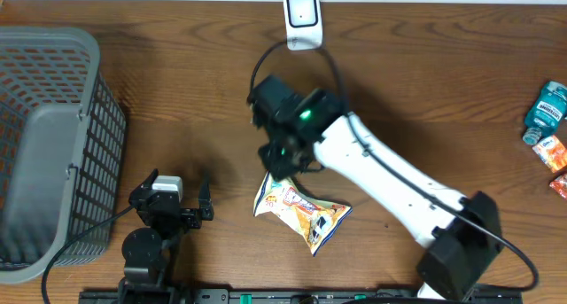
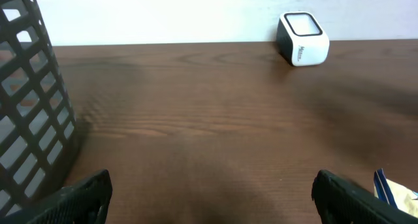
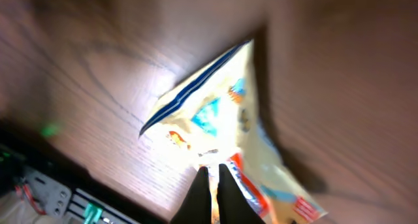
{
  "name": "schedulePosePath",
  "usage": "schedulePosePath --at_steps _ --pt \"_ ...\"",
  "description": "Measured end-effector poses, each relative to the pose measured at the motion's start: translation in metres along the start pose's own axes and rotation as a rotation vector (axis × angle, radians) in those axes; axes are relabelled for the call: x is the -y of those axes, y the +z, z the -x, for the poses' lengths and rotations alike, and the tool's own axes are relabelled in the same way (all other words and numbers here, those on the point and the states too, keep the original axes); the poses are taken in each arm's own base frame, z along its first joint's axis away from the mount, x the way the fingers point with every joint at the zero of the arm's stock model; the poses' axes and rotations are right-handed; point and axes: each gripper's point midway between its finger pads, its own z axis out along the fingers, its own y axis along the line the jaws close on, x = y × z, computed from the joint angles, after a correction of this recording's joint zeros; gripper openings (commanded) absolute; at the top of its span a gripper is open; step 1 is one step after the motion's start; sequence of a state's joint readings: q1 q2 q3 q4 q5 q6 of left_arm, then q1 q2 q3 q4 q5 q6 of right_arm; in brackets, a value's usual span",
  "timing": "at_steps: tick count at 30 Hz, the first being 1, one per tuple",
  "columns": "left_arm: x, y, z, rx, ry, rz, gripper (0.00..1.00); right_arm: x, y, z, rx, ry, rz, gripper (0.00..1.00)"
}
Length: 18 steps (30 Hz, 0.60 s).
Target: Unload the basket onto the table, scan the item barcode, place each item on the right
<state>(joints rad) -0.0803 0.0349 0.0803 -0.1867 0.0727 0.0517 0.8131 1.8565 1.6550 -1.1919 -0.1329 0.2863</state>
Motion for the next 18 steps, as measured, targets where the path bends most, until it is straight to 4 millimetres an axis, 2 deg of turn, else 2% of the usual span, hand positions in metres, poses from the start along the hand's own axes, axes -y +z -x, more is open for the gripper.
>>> schedulePosePath --at_steps 4,10,13,18 --pt "0.0 0.0 0.0 0.0 0.0 0.0 0.98 -0.007 0.046 -0.024 -0.068 -0.004 -0.004 0.01" --pt "0.0 0.0 0.0 0.0 0.0 0.0 0.98 0.007 0.103 -0.05 -0.105 0.053 -0.013 0.01" --pt "0.0 0.0 0.0 0.0 0.0 0.0 0.98 0.009 0.116 -0.063 -0.142 0.072 -0.004 0.01" --pt "0.0 0.0 0.0 0.0 0.0 0.0 0.98 0.006 0.123 -0.062 -0.157 0.094 0.03 0.01"
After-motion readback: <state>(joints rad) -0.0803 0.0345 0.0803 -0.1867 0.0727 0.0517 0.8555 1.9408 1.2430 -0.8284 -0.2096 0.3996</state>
